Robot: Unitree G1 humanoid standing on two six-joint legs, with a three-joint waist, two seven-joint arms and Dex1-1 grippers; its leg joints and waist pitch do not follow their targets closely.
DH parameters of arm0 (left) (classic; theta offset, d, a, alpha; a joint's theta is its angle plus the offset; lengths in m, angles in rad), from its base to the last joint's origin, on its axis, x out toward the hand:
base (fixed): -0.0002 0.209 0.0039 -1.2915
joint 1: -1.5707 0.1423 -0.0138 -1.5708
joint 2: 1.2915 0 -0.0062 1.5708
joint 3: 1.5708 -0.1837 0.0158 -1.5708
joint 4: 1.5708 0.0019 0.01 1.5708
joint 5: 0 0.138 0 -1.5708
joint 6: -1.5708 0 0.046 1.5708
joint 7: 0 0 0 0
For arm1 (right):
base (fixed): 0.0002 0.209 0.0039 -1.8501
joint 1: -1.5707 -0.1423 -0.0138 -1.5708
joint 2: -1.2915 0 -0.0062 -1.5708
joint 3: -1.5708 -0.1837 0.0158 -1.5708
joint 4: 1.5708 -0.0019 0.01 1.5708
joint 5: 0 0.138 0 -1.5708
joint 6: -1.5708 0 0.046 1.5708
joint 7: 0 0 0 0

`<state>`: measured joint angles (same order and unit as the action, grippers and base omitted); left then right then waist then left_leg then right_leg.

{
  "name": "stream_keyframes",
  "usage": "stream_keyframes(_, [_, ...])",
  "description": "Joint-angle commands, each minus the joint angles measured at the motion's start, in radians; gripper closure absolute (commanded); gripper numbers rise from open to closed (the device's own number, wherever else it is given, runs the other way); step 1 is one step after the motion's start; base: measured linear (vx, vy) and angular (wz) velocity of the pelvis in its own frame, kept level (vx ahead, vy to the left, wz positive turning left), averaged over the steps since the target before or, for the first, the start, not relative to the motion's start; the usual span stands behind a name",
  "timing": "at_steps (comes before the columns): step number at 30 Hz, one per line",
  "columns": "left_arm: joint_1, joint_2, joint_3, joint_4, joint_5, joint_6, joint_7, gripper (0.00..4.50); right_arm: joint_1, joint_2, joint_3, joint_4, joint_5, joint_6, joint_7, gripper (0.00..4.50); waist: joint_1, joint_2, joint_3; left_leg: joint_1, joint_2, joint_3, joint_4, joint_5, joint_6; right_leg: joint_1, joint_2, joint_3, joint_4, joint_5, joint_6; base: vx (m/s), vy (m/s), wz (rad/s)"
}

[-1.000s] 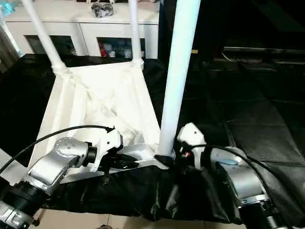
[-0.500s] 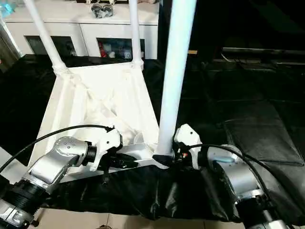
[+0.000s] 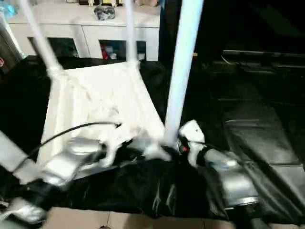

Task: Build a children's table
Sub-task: Rotate leg to tighten

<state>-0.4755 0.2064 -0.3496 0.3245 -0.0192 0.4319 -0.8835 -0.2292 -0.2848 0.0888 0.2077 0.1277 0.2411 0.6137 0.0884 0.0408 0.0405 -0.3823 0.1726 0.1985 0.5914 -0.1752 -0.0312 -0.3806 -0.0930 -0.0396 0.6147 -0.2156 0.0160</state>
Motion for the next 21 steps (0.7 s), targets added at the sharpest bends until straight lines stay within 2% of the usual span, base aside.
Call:
stream_keyframes(1, [-0.032,-0.068,0.010,-0.001,-0.021,-0.003,0.081,4.50,0.029,0.057,0.088,-0.007,-0.039,0.049,-0.047,1.88,-0.006,-0.017,-0.039,0.026,0.051,-0.033,-0.085,-0.332,-0.016,0.013,-0.054,0.035,-0.101,-0.377,-0.165,0.000,0.000,0.00])
stream_keyframes(4, [-0.035,-0.104,0.005,-0.003,-0.011,0.000,0.114,4.50,0.016,0.110,0.086,-0.011,-0.071,0.075,-0.138,1.88,-0.008,-0.014,-0.041,0.023,0.051,-0.038,-0.090,-0.348,-0.025,0.014,-0.055,0.034,-0.104,-0.379,-0.141,0.000,0.000,0.00])
stream_keyframes(5, [-0.026,-0.106,-0.016,-0.020,-0.002,-0.009,0.092,4.50,0.010,0.131,0.087,-0.021,-0.065,0.071,-0.146,1.88,-0.009,-0.006,-0.043,0.025,0.052,-0.038,-0.091,-0.357,-0.031,0.011,-0.054,0.035,-0.104,-0.369,-0.137,0.000,0.000,0.00])
stream_keyframes(7, [-0.019,-0.097,-0.033,-0.031,0.006,-0.029,0.067,4.50,0.015,0.140,0.076,-0.035,-0.041,0.071,-0.141,1.88,-0.010,-0.008,-0.045,0.023,0.052,-0.039,-0.093,-0.357,-0.030,0.014,-0.054,0.035,-0.103,-0.345,-0.137,0.000,0.000,0.00])
stream_keyframes(8, [-0.012,-0.087,-0.040,-0.036,0.006,-0.040,0.049,4.50,0.020,0.142,0.064,-0.046,-0.025,0.079,-0.138,1.32,-0.009,-0.005,-0.044,0.024,0.052,-0.038,-0.092,-0.358,-0.027,0.012,-0.052,0.036,-0.103,-0.325,-0.139,0.000,0.000,0.00])
stream_keyframes(10, [-0.007,-0.073,-0.047,-0.042,0.002,-0.059,0.023,4.50,0.023,0.137,0.053,-0.053,-0.014,0.086,-0.130,1.18,-0.007,-0.005,-0.044,0.022,0.052,-0.037,-0.092,-0.353,-0.024,0.013,-0.053,0.037,-0.102,-0.305,-0.144,0.000,0.000,0.00])
stream_keyframes(13, [0.004,-0.034,-0.055,-0.062,-0.020,-0.100,-0.053,4.50,0.027,0.100,0.046,-0.068,0.007,0.087,-0.080,0.98,-0.007,-0.006,-0.046,0.020,0.053,-0.036,-0.092,-0.335,-0.016,0.016,-0.054,0.037,-0.098,-0.276,-0.151,0.000,0.000,0.00])
stream_keyframes(14, [0.009,-0.011,-0.058,-0.075,-0.033,-0.113,-0.096,4.50,0.029,0.074,0.053,-0.080,0.013,0.087,-0.047,0.76,-0.004,-0.009,-0.049,0.018,0.052,-0.035,-0.089,-0.308,-0.006,0.021,-0.056,0.038,-0.097,-0.251,-0.154,0.000,0.000,0.00])
stream_keyframes(16, [0.016,0.016,-0.058,-0.087,-0.045,-0.126,-0.146,4.50,0.030,0.040,0.060,-0.089,0.006,0.080,-0.002,0.64,-0.003,-0.007,-0.052,0.016,0.053,-0.032,-0.086,-0.273,0.006,0.021,-0.054,0.037,-0.090,-0.197,-0.173,0.000,0.000,0.00])
stream_keyframes(17, [0.018,0.028,-0.058,-0.091,-0.049,-0.128,-0.167,4.50,0.030,0.025,0.062,-0.090,0.004,0.076,0.017,0.64,-0.002,-0.006,-0.052,0.016,0.054,-0.032,-0.085,-0.262,0.010,0.022,-0.055,0.037,-0.089,-0.182,-0.180,0.000,0.000,0.00])
stream_keyframes(18, [0.019,0.044,-0.059,-0.092,-0.052,-0.131,-0.193,4.50,0.029,0.001,0.064,-0.091,0.004,0.070,0.051,0.64,0.002,-0.008,-0.057,0.019,0.056,-0.030,-0.079,-0.231,0.020,0.023,-0.054,0.036,-0.082,-0.127,-0.195,0.000,0.000,0.00])
stream_keyframes(19, [0.020,0.053,-0.060,-0.092,-0.051,-0.134,-0.206,4.50,0.028,-0.013,0.065,-0.093,0.007,0.068,0.073,0.64,0.000,-0.007,-0.056,0.011,0.054,-0.030,-0.079,-0.203,0.031,0.028,-0.052,0.034,-0.075,-0.086,-0.207,0.000,0.000,0.00])
stream_keyframes(20, [0.020,0.056,-0.060,-0.092,-0.051,-0.134,-0.211,4.50,0.028,-0.017,0.065,-0.093,0.007,0.068,0.080,0.64,0.001,-0.005,-0.057,0.013,0.054,-0.030,-0.079,-0.197,0.036,0.027,-0.051,0.033,-0.074,-0.073,-0.212,0.000,0.000,0.00])
stream_keyframes(21, [0.017,0.072,-0.052,-0.077,-0.053,-0.149,-0.234,4.50,0.027,-0.063,0.068,-0.102,0.027,0.067,0.163,0.64,0.000,-0.010,-0.057,0.014,0.055,-0.029,-0.077,-0.196,0.044,0.028,-0.052,0.033,-0.073,-0.061,-0.222,0.000,0.000,0.00])
